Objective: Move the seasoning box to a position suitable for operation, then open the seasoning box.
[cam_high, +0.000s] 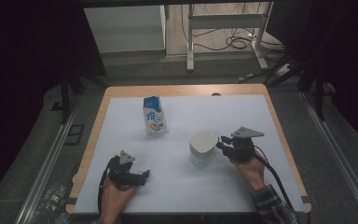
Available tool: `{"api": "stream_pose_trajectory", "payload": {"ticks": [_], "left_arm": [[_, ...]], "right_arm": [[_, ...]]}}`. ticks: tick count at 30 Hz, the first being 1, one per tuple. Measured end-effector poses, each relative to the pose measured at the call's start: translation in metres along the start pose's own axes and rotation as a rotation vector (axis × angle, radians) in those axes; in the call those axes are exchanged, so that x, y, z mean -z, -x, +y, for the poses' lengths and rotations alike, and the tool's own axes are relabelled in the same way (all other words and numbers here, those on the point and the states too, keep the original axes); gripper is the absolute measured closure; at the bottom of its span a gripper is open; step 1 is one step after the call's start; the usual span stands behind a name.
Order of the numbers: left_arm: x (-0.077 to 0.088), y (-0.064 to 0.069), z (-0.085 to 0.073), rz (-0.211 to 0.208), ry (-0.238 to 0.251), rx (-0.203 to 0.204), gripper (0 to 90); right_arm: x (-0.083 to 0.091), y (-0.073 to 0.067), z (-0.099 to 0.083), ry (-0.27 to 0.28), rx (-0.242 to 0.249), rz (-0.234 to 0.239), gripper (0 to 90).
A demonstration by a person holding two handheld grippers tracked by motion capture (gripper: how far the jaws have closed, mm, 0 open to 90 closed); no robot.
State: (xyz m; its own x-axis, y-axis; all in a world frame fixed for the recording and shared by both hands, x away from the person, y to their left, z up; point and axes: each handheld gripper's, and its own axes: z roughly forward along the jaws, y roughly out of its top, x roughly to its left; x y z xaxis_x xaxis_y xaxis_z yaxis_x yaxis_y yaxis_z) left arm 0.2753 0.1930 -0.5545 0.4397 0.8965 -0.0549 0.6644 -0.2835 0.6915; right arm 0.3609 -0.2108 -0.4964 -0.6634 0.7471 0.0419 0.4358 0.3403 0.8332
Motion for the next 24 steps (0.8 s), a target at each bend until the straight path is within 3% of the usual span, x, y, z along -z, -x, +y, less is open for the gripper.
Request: {"api": "stream_pose_trajectory", "payload": {"ticks": [7,8,13,19,24], "left_arm": [[0.0,0.0,0.0,0.0,0.0,0.0,0.3],[0.0,0.0,0.0,0.0,0.0,0.0,0.3],[0.0,0.0,0.0,0.0,0.0,0.0,0.3],[0.0,0.0,0.0,0.0,0.001,0.001,0.4],[0.0,0.0,0.0,0.0,0.002,0.001,0.4]], "right_arm": [[0.007,0.005,0.001,-0.028,-0.025,0.035,56.4],[0.01,0.006,0.002,-0.022,-0.023,0.009,55.1],[0.016,0.008,0.006,-0.021,-0.002,-0.005,53.1],[0.02,0.011,0.01,-0.021,-0.008,0.015,60.6],[0.025,0.013,0.017,-0.012,-0.011,0.036,74.5]]}}
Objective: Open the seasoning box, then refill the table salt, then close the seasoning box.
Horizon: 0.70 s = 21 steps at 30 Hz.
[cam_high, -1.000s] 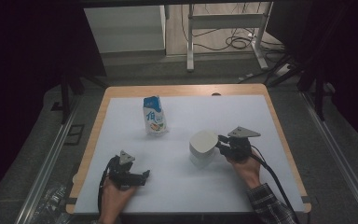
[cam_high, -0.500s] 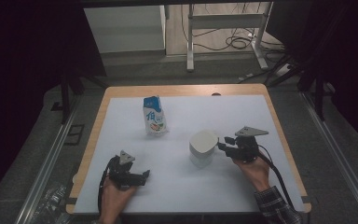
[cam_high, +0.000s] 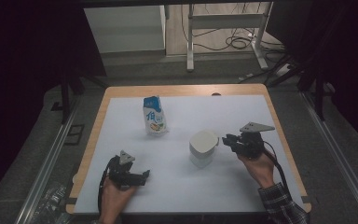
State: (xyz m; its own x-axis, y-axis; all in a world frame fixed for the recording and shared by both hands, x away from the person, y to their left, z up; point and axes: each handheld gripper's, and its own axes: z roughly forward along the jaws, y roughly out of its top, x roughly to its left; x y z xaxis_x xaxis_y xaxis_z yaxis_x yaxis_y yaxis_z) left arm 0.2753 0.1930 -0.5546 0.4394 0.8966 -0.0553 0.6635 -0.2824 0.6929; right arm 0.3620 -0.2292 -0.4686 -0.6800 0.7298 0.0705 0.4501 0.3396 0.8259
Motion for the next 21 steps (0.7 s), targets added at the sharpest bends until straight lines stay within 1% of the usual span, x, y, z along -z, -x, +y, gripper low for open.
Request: {"api": "stream_pose_trajectory", "payload": {"ticks": [4,8,11,15,21], "left_arm": [[0.0,0.0,0.0,0.0,0.0,0.0,0.4],[0.0,0.0,0.0,0.0,0.0,-0.001,0.4],[0.0,0.0,0.0,0.0,0.0,0.0,0.5],[0.0,0.0,0.0,0.0,0.0,0.0,0.4],[0.0,0.0,0.0,0.001,0.003,0.001,0.4]], "right_arm": [[0.004,-0.002,0.01,-0.006,0.018,0.011,82.4],[0.005,-0.003,0.02,-0.013,0.034,0.015,86.9],[0.005,-0.004,0.024,-0.011,0.039,0.023,88.2],[0.003,-0.009,0.033,-0.002,0.052,0.033,88.8],[0.001,-0.013,0.04,0.015,0.064,0.038,88.9]]}}
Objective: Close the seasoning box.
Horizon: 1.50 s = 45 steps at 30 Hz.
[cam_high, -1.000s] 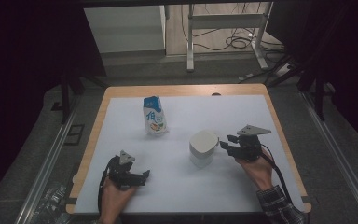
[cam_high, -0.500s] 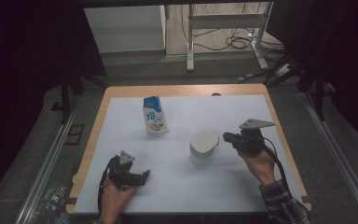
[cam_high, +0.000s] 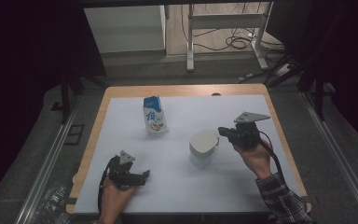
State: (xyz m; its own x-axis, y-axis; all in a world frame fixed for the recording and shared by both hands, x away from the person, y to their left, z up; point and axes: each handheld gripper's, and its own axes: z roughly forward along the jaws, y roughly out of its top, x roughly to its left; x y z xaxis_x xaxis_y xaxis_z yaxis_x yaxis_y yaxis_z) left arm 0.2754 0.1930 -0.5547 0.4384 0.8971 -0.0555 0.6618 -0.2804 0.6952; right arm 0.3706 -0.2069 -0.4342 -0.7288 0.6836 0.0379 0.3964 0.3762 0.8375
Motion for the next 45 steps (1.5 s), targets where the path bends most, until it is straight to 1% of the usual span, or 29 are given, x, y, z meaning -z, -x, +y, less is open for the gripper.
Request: {"api": "stream_pose_trajectory", "payload": {"ticks": [2,7,14,20,32,45], "left_arm": [[0.0,0.0,0.0,0.0,0.0,0.0,0.5],[0.0,0.0,0.0,0.0,0.001,0.001,0.5],[0.0,0.0,0.0,0.0,0.0,0.0,0.5],[0.0,0.0,0.0,0.0,0.0,0.0,0.5],[0.0,0.0,0.0,0.0,0.0,0.0,0.5],[0.0,0.0,0.0,0.0,0.0,-0.001,0.5]], "right_arm": [[-0.002,-0.003,0.004,-0.003,0.007,0.01,89.1],[-0.006,-0.008,0.006,-0.008,0.027,0.02,89.2],[-0.009,-0.011,0.008,0.0,0.032,0.029,89.1],[-0.012,-0.015,0.009,-0.004,0.047,0.034,89.1],[-0.012,-0.015,0.008,-0.002,0.058,0.02,89.3],[-0.012,-0.012,0.006,0.002,0.04,0.017,89.3]]}}
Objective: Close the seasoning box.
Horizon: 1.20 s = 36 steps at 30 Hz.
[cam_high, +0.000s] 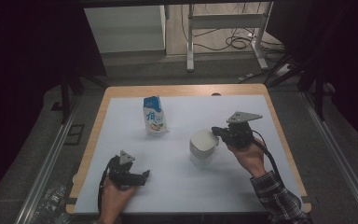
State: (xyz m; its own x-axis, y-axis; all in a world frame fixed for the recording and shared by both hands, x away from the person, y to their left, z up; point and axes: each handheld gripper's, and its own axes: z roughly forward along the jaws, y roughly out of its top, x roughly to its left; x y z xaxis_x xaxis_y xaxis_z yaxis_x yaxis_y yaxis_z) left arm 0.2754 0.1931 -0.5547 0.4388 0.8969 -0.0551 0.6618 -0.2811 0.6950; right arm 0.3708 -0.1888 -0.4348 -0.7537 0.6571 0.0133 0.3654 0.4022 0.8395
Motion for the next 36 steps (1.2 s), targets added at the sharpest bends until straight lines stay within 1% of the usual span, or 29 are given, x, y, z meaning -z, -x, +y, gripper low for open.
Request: {"api": "stream_pose_trajectory", "payload": {"ticks": [7,14,16,17,20,22,24,26,27,29,30,31,32,34,36], "left_arm": [[0.0,0.0,0.0,0.0,0.0,0.0,0.5],[0.0,0.0,0.0,0.0,0.0,0.0,0.5],[0.0,0.0,0.0,0.0,0.001,0.0,0.5],[0.0,0.0,0.0,0.0,-0.002,-0.003,0.5],[0.0,0.0,0.0,-0.001,-0.003,-0.001,0.5],[0.0,0.0,0.0,-0.001,-0.003,-0.001,0.5],[0.0,0.0,0.0,-0.001,-0.003,0.0,0.5],[0.0,0.0,0.0,-0.001,-0.001,0.002,0.5],[0.0,0.0,0.0,-0.001,-0.001,0.002,0.5],[0.0,0.0,0.0,0.0,0.001,0.001,0.5],[0.0,0.0,0.0,0.0,0.001,0.001,0.5],[0.0,0.0,0.0,0.0,0.001,0.001,0.5],[0.0,0.0,0.0,0.0,0.001,0.001,0.5],[0.0,0.0,0.0,0.0,0.001,0.001,0.5],[0.0,0.0,0.0,0.0,0.001,0.001,0.5]], "right_arm": [[0.0,0.001,0.0,0.0,-0.01,0.005,89.4],[0.0,0.003,-0.002,-0.005,-0.015,-0.012,89.4],[0.0,0.004,-0.003,-0.011,-0.013,-0.03,89.4],[-0.001,0.007,-0.005,-0.026,-0.011,-0.039,89.4],[-0.003,0.008,-0.009,-0.031,-0.022,-0.03,89.4],[-0.005,0.009,-0.013,-0.022,-0.039,-0.009,89.3],[-0.005,0.009,-0.013,-0.016,-0.039,-0.006,89.4],[-0.003,0.007,-0.01,-0.006,-0.016,-0.032,89.3],[-0.003,0.007,-0.01,-0.006,-0.016,-0.032,89.3],[0.0,0.007,-0.006,0.012,-0.021,-0.026,89.3],[0.002,0.006,-0.005,0.021,-0.015,-0.027,89.3],[0.004,0.005,-0.003,0.031,-0.014,-0.022,89.3],[0.006,0.003,-0.001,0.045,-0.011,-0.002,89.3],[0.005,0.001,-0.001,0.041,-0.005,0.007,89.3],[0.004,0.0,-0.002,0.035,0.001,0.004,89.3]]}}
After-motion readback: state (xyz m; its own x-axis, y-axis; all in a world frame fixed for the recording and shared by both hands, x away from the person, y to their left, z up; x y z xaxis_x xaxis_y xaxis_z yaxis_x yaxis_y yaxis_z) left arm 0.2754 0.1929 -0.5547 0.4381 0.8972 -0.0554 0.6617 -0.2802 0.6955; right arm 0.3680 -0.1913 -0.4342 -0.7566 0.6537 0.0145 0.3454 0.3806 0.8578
